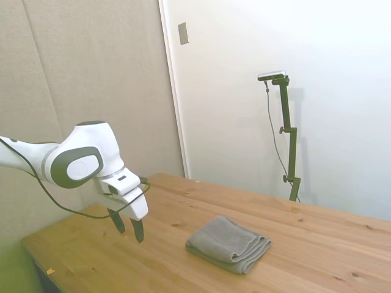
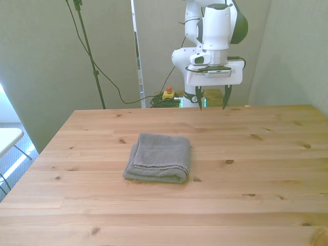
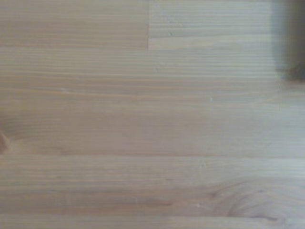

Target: Unfold the towel

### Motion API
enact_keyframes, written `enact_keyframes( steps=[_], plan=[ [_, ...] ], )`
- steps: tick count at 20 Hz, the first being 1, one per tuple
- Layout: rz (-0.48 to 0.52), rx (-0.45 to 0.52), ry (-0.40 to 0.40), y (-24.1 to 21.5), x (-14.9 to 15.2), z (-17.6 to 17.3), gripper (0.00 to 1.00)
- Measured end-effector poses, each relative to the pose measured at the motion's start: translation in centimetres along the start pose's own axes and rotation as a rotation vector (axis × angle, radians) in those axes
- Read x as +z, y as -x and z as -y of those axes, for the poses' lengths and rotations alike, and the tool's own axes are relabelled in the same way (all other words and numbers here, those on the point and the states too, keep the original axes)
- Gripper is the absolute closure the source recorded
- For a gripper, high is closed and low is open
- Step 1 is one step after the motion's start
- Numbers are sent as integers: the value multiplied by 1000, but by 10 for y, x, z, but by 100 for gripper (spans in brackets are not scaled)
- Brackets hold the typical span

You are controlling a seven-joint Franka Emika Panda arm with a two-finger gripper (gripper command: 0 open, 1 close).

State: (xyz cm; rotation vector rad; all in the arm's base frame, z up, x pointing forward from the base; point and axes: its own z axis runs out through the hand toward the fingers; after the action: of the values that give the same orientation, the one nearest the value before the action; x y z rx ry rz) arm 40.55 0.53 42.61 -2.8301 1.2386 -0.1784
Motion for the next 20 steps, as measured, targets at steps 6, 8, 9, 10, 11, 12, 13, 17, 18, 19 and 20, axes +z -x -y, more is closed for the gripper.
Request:
enact_keyframes(
  steps=[6, 8, 9, 10, 11, 12, 13, 17, 18, 19, 20],
  plan=[
    [-31, 86, -54, -51, -8, -14, 0],
    [-34, 158, -66, -101, -9, -36, 0],
    [-34, 194, -67, -129, -6, -52, 0],
    [-33, 226, -69, -155, -3, -67, 0],
    [-30, 256, -76, -178, 2, -80, 0],
    [-24, 283, -92, -198, 7, -91, 0],
    [-14, 301, -112, -213, 12, -98, 0],
    [39, 327, -174, -244, 32, -108, 0],
    [46, 330, -174, -248, 37, -110, 0],
    [51, 334, -175, -251, 40, -111, 0],
    [55, 339, -176, -253, 43, -112, 0]
  ],
)
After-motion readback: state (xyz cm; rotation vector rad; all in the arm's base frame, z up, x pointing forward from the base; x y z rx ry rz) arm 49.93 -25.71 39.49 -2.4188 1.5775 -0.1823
